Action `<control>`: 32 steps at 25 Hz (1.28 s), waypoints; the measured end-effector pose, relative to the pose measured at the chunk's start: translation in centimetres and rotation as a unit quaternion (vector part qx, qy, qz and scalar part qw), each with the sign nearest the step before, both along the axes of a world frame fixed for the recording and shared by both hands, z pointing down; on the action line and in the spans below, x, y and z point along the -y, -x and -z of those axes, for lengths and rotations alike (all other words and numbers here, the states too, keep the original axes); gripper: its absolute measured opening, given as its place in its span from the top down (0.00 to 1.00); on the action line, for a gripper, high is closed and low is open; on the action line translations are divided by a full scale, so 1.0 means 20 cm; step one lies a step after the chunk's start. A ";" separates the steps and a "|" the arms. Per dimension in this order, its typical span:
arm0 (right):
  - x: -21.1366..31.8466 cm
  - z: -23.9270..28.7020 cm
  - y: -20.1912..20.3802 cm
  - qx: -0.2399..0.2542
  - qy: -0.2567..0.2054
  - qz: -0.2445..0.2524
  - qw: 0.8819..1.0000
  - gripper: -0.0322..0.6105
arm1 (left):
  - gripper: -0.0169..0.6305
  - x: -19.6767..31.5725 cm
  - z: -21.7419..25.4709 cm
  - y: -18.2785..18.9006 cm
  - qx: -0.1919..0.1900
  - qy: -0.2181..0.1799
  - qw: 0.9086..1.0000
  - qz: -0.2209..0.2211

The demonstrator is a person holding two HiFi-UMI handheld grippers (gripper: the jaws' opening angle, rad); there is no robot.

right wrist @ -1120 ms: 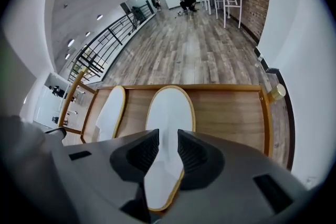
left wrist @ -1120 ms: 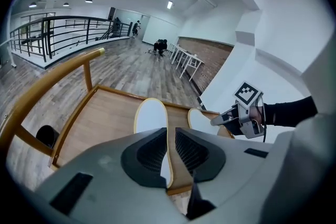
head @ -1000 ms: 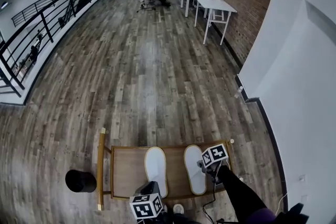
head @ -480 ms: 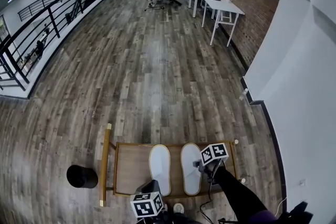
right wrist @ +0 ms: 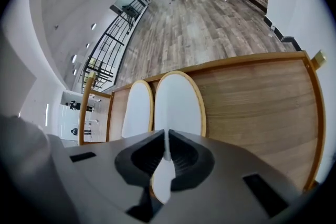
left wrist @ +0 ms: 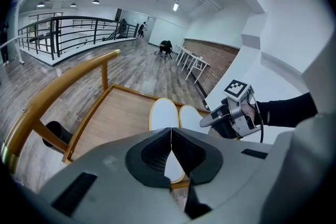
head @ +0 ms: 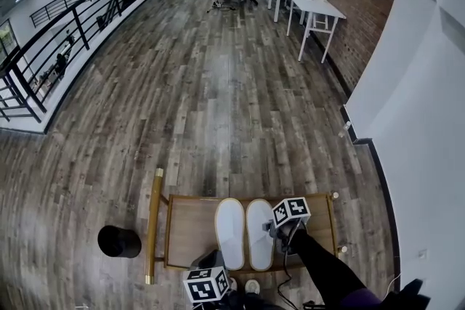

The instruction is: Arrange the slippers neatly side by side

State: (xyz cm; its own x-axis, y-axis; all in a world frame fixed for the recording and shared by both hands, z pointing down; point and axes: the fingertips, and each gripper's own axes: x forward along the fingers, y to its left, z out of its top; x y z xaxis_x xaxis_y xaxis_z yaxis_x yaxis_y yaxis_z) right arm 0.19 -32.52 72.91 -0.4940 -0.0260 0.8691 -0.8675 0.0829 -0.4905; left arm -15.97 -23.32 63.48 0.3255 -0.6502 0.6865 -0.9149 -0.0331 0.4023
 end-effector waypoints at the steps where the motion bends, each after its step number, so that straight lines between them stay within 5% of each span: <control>1: 0.00 -0.01 0.01 -0.002 0.000 -0.001 1.000 0.93 | 0.97 0.00 0.00 0.01 0.000 0.000 1.000 0.001; 27: 0.03 0.05 -0.01 -0.019 -0.046 0.048 0.998 0.87 | 0.97 0.04 0.01 0.01 -0.003 -0.006 1.000 -0.005; 32: 0.04 0.22 -0.01 0.021 -0.084 0.008 0.996 0.87 | 0.97 0.08 0.02 -0.04 -0.012 -0.016 1.000 -0.015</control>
State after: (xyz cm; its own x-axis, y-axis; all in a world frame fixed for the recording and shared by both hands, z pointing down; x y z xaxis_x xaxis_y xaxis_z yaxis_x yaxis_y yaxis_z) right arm 0.42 -33.40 68.51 -0.5319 -0.1612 0.8314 -0.8440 0.1810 -0.5049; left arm -15.10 -24.93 63.04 0.3604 -0.6613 0.6579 -0.9036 -0.0725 0.4222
